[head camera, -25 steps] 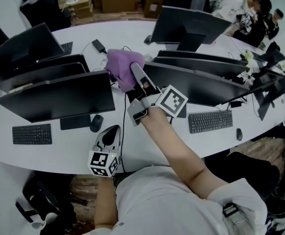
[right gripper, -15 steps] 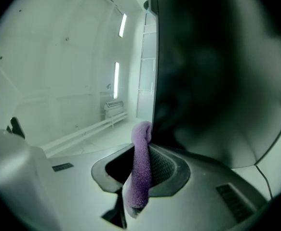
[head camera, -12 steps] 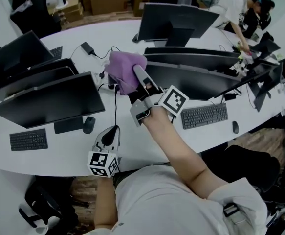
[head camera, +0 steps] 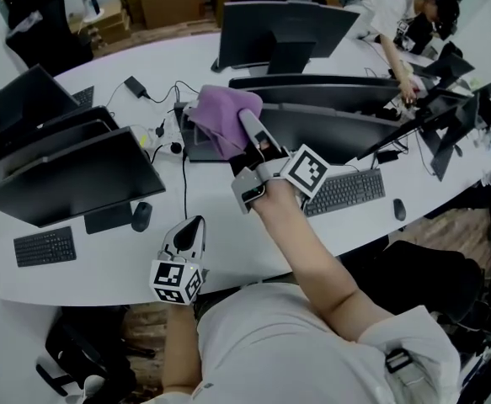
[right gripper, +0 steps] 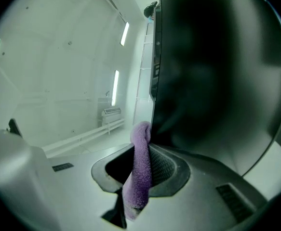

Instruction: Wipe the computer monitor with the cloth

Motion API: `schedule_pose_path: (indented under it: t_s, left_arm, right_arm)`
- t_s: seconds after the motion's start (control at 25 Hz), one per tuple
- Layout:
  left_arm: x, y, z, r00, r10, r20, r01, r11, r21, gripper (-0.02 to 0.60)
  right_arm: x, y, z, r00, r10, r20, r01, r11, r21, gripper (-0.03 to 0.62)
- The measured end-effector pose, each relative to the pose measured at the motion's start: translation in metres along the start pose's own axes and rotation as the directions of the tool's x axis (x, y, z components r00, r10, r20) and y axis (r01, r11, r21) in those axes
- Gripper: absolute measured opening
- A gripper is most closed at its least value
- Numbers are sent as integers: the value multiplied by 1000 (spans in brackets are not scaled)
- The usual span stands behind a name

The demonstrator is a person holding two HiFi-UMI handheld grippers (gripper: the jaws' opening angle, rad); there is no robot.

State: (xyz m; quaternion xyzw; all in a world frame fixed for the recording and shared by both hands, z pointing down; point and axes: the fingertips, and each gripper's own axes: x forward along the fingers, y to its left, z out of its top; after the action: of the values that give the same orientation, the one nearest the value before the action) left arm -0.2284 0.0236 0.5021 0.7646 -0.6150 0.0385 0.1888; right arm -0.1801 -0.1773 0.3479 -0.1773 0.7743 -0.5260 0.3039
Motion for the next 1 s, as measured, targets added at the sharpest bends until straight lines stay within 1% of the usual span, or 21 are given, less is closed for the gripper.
schedule_pose_path:
  t_s: [0.32,0.6,0.8,1.0]
  left_arm:
    - [16,-25,0,1000,-28,-10,28,1000,14,1]
    - [33,-48,0,998,-57,-21,58,998,27,2]
    - [46,-58,5,997,-74,-29,75,996,42,2]
    - [62,-72,15,995,-99,-25,101,993,65,2]
  right_arm:
    - [-25,-4,35,999,-20,37,21,1000,-6,74]
    - [-44,7,51,1000,18,14,-18,1000,-12,74]
    - [-67,12,62,999,44,-28,-46,997,-60,74]
    - [-98,17,78,997,45,-59,-54,987,-149,74]
